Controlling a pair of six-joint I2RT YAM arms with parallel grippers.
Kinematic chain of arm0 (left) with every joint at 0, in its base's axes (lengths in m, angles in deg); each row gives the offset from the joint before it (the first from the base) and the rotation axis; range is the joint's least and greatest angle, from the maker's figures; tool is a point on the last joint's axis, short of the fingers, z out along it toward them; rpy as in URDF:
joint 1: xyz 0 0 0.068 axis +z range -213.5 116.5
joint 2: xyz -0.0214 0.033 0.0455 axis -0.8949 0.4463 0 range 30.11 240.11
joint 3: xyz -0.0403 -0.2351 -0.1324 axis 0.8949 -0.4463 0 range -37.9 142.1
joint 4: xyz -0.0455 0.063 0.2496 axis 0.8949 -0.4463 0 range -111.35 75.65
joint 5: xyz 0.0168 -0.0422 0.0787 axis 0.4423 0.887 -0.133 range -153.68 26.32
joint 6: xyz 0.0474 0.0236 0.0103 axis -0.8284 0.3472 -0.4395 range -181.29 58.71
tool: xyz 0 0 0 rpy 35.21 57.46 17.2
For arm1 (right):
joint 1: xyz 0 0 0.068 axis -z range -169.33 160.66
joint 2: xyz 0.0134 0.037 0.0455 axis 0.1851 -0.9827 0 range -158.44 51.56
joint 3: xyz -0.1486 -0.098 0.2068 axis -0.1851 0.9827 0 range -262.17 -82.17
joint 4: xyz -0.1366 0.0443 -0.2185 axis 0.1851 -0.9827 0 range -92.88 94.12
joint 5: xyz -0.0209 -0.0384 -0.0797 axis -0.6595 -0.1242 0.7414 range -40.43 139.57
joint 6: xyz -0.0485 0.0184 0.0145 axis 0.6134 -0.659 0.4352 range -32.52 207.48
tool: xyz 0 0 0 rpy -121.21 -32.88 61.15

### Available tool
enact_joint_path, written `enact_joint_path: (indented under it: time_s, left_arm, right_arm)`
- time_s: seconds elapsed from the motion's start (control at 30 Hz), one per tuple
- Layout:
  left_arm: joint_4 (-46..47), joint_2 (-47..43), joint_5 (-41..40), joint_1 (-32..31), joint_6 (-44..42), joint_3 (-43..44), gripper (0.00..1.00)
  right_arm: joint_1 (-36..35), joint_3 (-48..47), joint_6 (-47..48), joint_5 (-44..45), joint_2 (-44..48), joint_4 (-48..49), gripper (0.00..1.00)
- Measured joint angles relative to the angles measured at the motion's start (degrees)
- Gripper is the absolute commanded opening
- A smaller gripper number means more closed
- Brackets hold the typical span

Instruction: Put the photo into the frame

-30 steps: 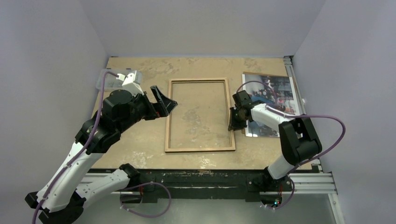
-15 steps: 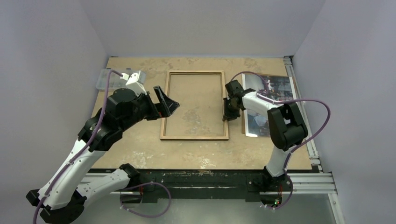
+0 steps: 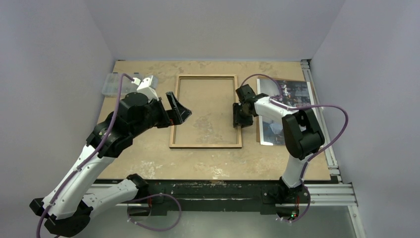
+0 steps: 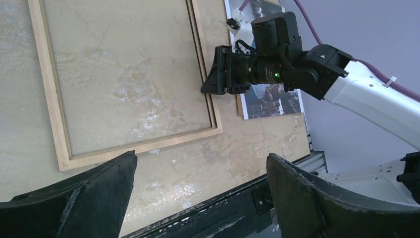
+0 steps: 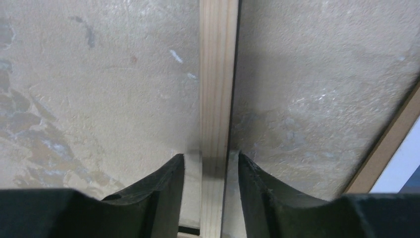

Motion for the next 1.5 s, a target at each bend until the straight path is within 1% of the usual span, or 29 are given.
enact_joint_path:
  time_s: [0.07,0.23,0.43,0.57,0.77,0.87,0.97,1.1,1.23,1.37,1.5]
  left_arm:
    - [-0.02,-0.02,0.04,0.00,-0.02,0.00,1.00]
    - [0.00,-0.17,0.66,0.00,-0.11,0.00,1.00]
    - [0.59,-1.62,1.70,0.00,-0.20,-0.09,1.00]
    - [1.07,-2.64,1.77,0.00,-0.17,-0.24,1.00]
    - [1.99,-2.64,1.22,0.00,1.66,-2.73,1.00]
    - [3.23,-2.34,1.36,0.00,3.30,-5.55,1.00]
    - [4.22,-0.35,1.90,0.00,4.96,-6.91,1.00]
    - [4.00,4.85,2.56,0.00,6.08,-6.47,1.00]
    - [2.05,12.31,4.57,0.00,6.14,-3.65,1.00]
    - [1.36,17.86,7.74,0.00,6.10,-1.77,1.00]
    - [1.36,20.50,10.58,0.00,6.10,-1.64,0.99]
  right_arm:
    - [-0.28,0.00,0.31,0.09,0.50,0.09,0.58]
    - [-0.55,0.37,0.50,-0.44,5.16,-0.26,0.71]
    - [-0.44,4.11,0.02,-1.62,14.56,0.59,0.80]
    - [1.46,9.84,-0.68,-3.43,19.93,1.55,0.81]
    - [10.60,17.64,-1.07,-6.19,24.85,1.86,0.82]
    - [15.17,18.73,-1.07,-5.77,25.57,1.25,0.81]
    - [17.64,18.73,-1.05,-3.93,25.53,0.63,0.80]
    - [18.56,18.73,-1.01,-0.15,24.74,-0.22,0.78]
    - [18.58,18.73,-0.96,2.71,23.26,-0.13,0.78]
    - [18.58,18.64,-0.70,2.99,19.71,0.44,0.77]
    - [18.58,18.25,-0.24,2.14,16.96,0.76,0.76]
